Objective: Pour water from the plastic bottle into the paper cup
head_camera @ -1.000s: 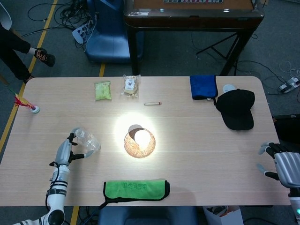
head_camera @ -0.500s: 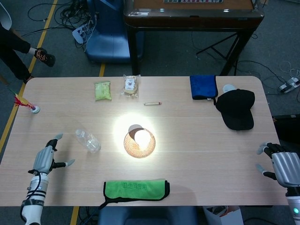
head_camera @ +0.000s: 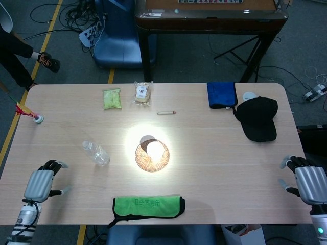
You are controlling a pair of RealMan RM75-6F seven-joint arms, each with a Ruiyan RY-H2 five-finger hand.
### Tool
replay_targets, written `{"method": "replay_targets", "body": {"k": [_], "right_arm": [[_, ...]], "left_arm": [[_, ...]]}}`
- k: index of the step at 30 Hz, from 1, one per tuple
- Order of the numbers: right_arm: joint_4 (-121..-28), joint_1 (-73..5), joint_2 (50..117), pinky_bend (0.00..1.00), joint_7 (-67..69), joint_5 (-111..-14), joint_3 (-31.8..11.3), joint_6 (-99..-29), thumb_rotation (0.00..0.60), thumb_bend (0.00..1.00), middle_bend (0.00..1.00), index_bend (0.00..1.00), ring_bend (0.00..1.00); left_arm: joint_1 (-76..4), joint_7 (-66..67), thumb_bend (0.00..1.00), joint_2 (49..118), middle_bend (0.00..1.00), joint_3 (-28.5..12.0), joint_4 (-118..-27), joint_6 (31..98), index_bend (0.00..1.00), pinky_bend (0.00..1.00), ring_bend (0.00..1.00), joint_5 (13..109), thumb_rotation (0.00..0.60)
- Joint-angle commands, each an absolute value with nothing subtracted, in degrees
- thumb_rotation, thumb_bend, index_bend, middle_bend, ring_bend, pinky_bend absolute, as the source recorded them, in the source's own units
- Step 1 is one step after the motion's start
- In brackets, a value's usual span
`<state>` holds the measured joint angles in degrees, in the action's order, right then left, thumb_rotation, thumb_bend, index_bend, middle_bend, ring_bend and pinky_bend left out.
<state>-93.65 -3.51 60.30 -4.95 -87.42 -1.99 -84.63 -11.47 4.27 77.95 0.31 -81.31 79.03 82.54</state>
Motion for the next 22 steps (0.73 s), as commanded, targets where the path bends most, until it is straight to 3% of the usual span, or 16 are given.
{"method": "replay_targets", "body": {"k": [1,8,22], "right_arm": [[-93.7,-3.5,60.4,0.43,-5.2,-87.2,-2.1,-84.7,0.600,0.19,0.34,0.49,0.36],[-93.7,-3.5,60.6,0.43,-6.1,-86.8,-2.2,-84.5,0.600,0.19,0.34,0.49,0.36],[-93.4,-3.0,60.6,0.43,-6.0,-86.8,-2.0,-85.0,0.600,0.19,0.34,0.49,0.36]], "left_arm": [[-10.3,2.7,0.03,78.3,0.36,1.7,-79.3,81.1,0.38,0.40,0.23,85.1,0.600],[-9.7,1.5,0.03,78.0,0.43,2.1,-77.5,83.2,0.43,0.44,0.28,87.8,0.600],[-9.4,6.0,0.03,76.7,0.44,1.2,-80.3,84.0,0.43,0.45,0.28,88.7,0.600]]}}
